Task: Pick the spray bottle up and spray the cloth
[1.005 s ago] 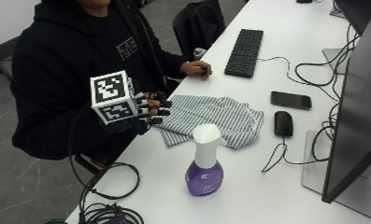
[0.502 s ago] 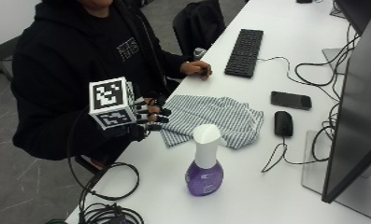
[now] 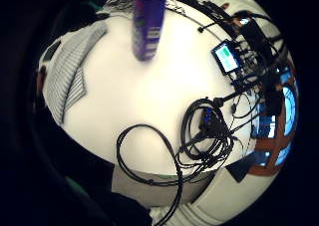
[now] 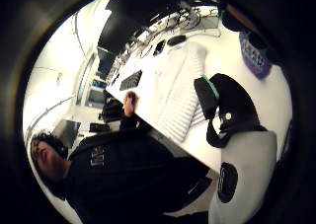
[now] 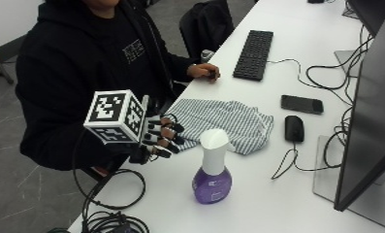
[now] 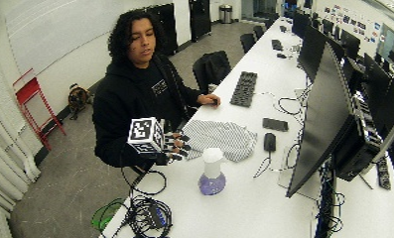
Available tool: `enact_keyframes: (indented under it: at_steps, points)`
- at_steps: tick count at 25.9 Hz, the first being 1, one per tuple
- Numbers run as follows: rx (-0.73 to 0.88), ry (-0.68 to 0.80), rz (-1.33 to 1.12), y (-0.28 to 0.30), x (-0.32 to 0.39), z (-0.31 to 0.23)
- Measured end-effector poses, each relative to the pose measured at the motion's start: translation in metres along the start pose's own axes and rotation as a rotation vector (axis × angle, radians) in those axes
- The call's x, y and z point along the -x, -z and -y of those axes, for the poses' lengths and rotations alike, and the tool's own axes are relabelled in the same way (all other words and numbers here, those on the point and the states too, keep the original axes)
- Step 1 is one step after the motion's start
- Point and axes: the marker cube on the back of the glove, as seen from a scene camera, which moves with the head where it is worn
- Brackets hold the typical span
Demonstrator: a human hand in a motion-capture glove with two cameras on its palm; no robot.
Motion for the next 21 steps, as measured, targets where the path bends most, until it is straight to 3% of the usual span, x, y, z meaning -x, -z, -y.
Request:
enact_keyframes:
  at_steps: [11,15,21]
  points:
    - [-0.244,-0.33,0.083,0.015,-0.045,0.056]
    - [-0.284,-0.345,0.186,0.02,-0.057,0.078]
    - [-0.301,-0.307,0.557,0.015,-0.067,0.109]
